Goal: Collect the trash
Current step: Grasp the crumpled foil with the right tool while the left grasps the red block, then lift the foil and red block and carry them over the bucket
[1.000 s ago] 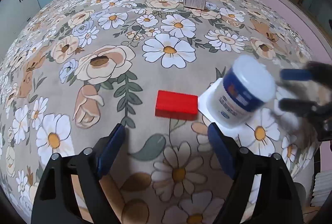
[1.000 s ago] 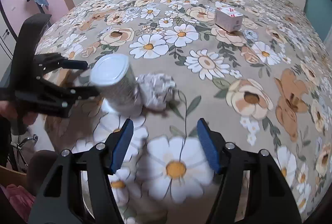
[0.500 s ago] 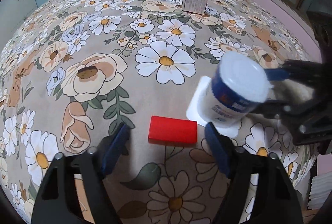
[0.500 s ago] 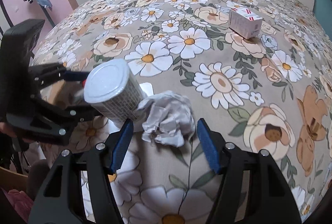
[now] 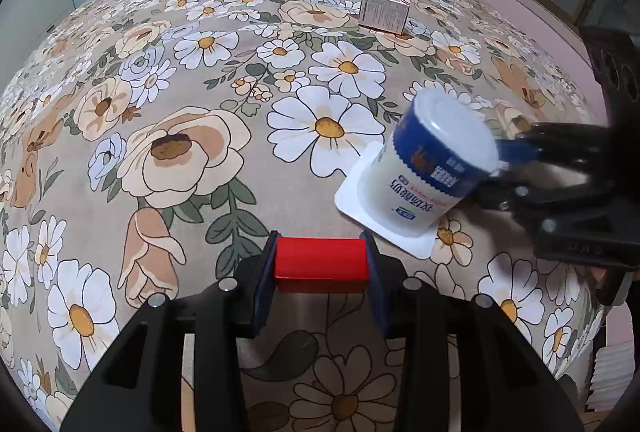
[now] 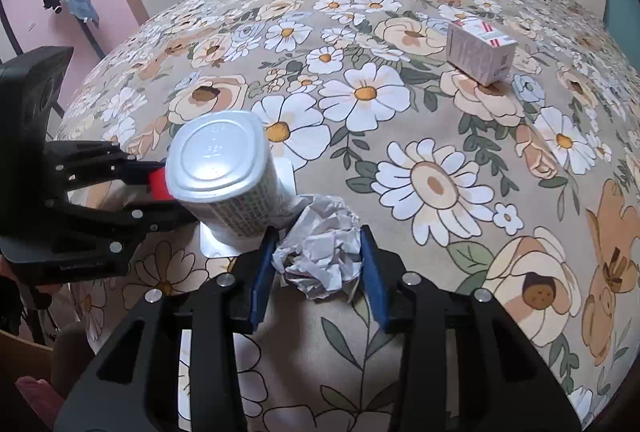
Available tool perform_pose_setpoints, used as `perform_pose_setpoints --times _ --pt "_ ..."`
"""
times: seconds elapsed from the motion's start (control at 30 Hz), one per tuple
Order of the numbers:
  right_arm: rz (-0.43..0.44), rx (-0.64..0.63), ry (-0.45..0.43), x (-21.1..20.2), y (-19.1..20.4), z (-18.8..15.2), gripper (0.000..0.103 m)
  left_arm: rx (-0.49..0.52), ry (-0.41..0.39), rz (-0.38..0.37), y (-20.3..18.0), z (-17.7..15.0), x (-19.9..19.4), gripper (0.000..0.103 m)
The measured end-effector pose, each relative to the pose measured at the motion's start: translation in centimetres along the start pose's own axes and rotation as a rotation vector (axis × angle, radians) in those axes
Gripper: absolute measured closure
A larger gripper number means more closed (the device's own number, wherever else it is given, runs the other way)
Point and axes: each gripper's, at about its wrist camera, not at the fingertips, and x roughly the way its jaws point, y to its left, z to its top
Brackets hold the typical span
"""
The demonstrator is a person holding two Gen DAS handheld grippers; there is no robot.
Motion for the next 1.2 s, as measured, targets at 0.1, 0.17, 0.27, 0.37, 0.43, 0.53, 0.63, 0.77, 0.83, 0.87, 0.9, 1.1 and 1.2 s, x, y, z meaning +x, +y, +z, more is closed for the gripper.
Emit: perform_pose_setpoints --times 0.1,0.17,0.27,0.37,0.43,0.53,0.63,0.77,0.83,0.87,0.9,1.1,1.2 --pt "-0.013 0.007 -0.014 -0.7 0.0 0.0 0.062 -0.014 -0.003 0.000 0.2 0.1 -0.3 0.061" --pt "-0.020 0.007 -0.021 -1.3 0.0 0.0 0.062 -0.014 -0.003 0.008 0.3 0.1 -0.6 0.061" --pt "-0.033 0.004 -0.033 -2.5 0.1 0.0 0.062 -0.017 -0.007 0.019 0.4 0.1 -1.4 0.061" --pt "-0.046 0.006 -0.046 -3.8 0.3 0.0 0.062 -0.014 -0.020 0.034 0.2 0.1 -2.7 0.061" --pt "-0.055 0.002 -0.063 -5.1 0.7 0.1 0.062 -0.001 -0.031 0.055 -0.1 0.3 -3.8 0.061" --pt "-0.070 -0.010 -0.084 -6.9 1.5 0.2 0.062 0.012 -0.060 0.066 -0.8 0.6 -5.9 0.061" --pt "-0.086 -0.017 -0.110 -9.2 2.3 0.3 0.062 0.027 -0.097 0.072 -1.6 0.8 -8.5 0.061" --pt "-0.115 -0.034 -0.157 -13.1 3.6 0.5 0.062 0.059 -0.145 0.092 -3.0 1.0 -12.0 0.061" --pt "-0.125 -0.041 -0.180 -15.0 4.3 0.4 0.062 0.074 -0.171 0.102 -3.6 1.0 -13.7 0.061" --pt "-0.133 -0.045 -0.193 -16.1 4.7 0.3 0.062 0.081 -0.186 0.107 -4.0 0.9 -14.6 0.061" --pt "-0.140 -0.049 -0.203 -17.1 5.1 0.2 0.062 0.087 -0.198 0.111 -4.3 0.9 -15.4 0.061" --pt "-0.188 -0.060 -0.264 -22.8 7.3 -0.6 0.062 0.124 -0.258 0.128 -6.6 0.4 -20.8 0.061" --pt "-0.204 -0.068 -0.300 -25.9 8.6 -1.3 0.062 0.142 -0.288 0.142 -7.6 -0.2 -23.1 0.061"
